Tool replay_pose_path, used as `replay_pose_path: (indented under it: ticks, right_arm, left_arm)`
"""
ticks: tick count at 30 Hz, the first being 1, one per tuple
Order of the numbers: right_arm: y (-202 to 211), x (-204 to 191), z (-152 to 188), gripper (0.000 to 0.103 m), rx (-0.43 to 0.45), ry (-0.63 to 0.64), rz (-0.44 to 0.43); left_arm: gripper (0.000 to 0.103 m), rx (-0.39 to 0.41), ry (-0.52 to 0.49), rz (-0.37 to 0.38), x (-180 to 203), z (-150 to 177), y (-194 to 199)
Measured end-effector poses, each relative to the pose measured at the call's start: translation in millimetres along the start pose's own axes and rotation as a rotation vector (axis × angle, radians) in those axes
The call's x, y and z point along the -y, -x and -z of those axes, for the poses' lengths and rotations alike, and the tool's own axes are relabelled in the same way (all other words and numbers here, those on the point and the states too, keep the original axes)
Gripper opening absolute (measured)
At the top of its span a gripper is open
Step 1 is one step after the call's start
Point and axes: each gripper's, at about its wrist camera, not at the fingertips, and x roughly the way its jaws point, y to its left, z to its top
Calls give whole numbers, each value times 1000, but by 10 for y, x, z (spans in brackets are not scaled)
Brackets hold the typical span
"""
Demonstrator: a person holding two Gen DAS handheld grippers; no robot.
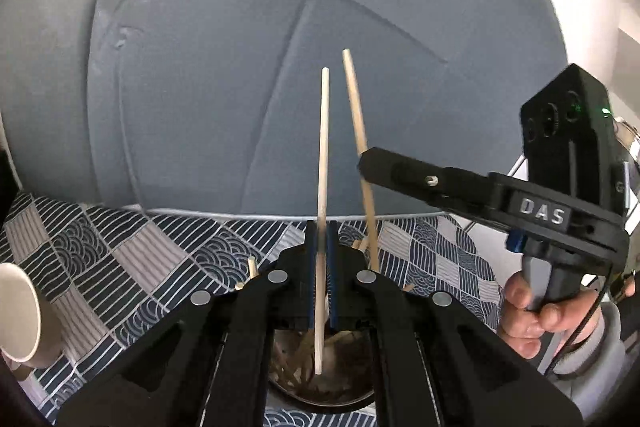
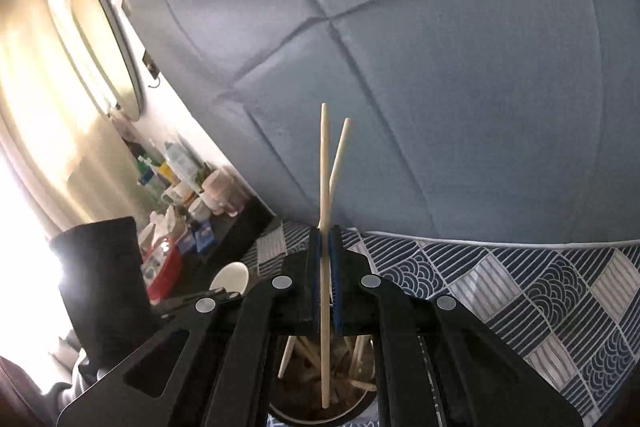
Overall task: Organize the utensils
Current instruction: 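Lift both held chopsticks and carry them above the black holder's opening, then open the left tool over the holder while the right tool releases its chopstick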
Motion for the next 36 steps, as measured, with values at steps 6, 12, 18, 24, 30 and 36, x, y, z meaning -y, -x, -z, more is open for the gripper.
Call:
replay_pose_path:
  ticks: [6, 12, 18, 24, 30, 36]
  right_arm:
    - [-40, 31, 216, 5, -18, -8, 2]
    - [-2, 41, 296, 8, -29, -32, 4]
    - [81, -7, 302, 9, -17, -40, 14]
    - [168, -1, 325, 9, -26, -69, 33]
    - [336, -19, 333, 31, -6, -96, 61]
    - [497, -76, 343, 45, 11, -94, 106]
  left_arm:
    - [5, -1, 20, 1, -43, 220, -81]
    - [5, 0, 17, -1, -6, 271, -60]
    - [5, 2, 14, 4, 23, 281, -35]
    - [25, 15, 28, 6, 53, 257, 89]
    - [52, 64, 40, -21, 10, 156, 347]
    - [64, 49, 25, -103, -79, 140, 465]
